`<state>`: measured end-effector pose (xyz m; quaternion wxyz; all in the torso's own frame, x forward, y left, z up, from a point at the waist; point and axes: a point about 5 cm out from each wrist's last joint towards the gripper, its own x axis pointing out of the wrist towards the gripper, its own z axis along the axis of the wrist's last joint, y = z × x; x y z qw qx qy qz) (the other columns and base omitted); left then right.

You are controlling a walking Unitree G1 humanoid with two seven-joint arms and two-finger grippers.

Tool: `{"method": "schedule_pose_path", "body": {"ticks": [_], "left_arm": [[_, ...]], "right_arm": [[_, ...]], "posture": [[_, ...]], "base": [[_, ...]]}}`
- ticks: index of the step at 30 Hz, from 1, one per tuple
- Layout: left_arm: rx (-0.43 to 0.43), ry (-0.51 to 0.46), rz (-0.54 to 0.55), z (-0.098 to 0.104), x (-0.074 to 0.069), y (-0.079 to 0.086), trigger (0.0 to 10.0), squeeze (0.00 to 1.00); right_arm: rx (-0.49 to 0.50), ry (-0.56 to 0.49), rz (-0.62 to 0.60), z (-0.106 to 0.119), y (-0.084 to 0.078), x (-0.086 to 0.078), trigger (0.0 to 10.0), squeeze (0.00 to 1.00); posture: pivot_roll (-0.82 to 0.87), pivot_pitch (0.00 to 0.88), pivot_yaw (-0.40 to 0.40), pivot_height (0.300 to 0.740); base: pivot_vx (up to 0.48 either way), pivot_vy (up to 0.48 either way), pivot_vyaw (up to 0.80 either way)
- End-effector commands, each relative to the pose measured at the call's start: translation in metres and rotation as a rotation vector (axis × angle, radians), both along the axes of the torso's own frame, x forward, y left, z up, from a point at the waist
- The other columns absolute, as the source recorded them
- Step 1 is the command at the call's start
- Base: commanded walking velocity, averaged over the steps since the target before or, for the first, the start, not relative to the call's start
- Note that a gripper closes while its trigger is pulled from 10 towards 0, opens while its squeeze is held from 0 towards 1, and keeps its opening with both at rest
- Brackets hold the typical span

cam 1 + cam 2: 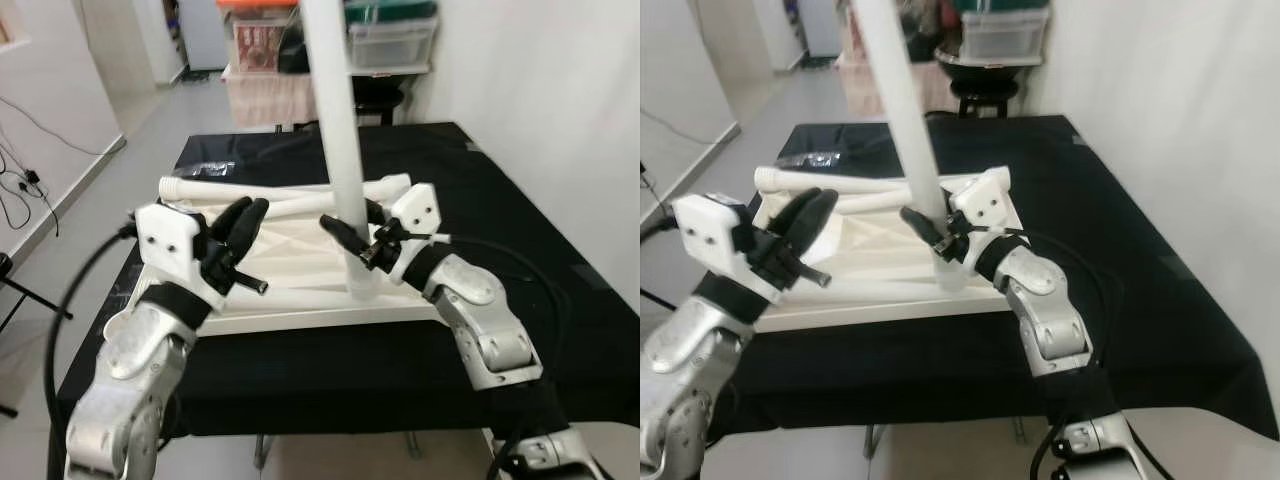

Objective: Building children table

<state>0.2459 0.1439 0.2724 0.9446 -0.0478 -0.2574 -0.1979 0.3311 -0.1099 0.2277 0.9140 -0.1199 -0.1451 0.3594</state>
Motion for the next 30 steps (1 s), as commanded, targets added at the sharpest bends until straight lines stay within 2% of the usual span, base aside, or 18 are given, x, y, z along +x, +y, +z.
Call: {"method": "schedule_pose_path", "body": {"ticks": [1,4,7,13,22,23,24,25,30], "left_arm": [[-0.006,-0.019,-0.019,0.006,-0.003,0.001,10.0,1.00],[-0.010,-0.050,-0.038,0.013,-0.004,-0.002,10.0,1.00],[-0.049,-0.112,-0.063,0.033,-0.001,-0.004,10.0,1.00],[-0.042,-0.092,-0.064,0.033,0.009,-0.004,10.0,1.00],[-0.021,-0.068,-0.122,0.034,0.014,-0.011,10.0,1.00],[-0.011,-0.070,-0.145,0.034,0.015,-0.015,4.2,0.00],[-0.011,-0.070,-0.145,0.034,0.015,-0.015,4.2,0.00],[-0.014,-0.070,-0.165,0.035,0.015,-0.017,0.0,0.00],[-0.021,-0.073,-0.203,0.036,0.014,-0.021,0.0,0.00]], "right_arm": [[-0.031,-0.037,0.021,0.003,0.005,-0.001,10.0,0.00],[-0.057,-0.050,0.031,0.002,0.007,-0.002,10.0,0.00],[-0.119,-0.086,0.113,0.000,0.020,-0.011,10.0,0.00],[-0.116,-0.095,0.196,0.002,0.031,-0.019,10.0,0.00],[-0.142,-0.116,0.274,0.001,0.041,-0.027,10.0,0.00],[-0.151,-0.118,0.287,0.001,0.044,-0.028,10.0,0.00],[-0.151,-0.118,0.287,0.001,0.044,-0.028,10.0,0.00],[-0.163,-0.121,0.290,-0.001,0.045,-0.029,10.0,0.00],[-0.200,-0.125,0.257,-0.004,0.044,-0.025,10.0,0.00]], "posture": [[-0.02,0.000,-0.009,0.740],[-0.02,0.000,-0.009,0.740],[-0.03,0.000,-0.004,0.740],[-0.03,0.000,0.004,0.740],[-0.04,0.000,0.014,0.740],[-0.04,0.000,0.015,0.740],[-0.04,0.000,0.015,0.740],[-0.04,0.000,0.017,0.740],[-0.04,0.000,0.018,0.740]], "base": [[0.000,0.000,0.00],[0.000,0.000,0.00],[0.000,0.000,0.00],[0.000,0.000,0.00],[0.000,0.000,0.00],[0.000,0.000,0.00],[0.000,0.000,0.00],[0.000,0.000,0.00],[0.000,0.000,0.00]]}}
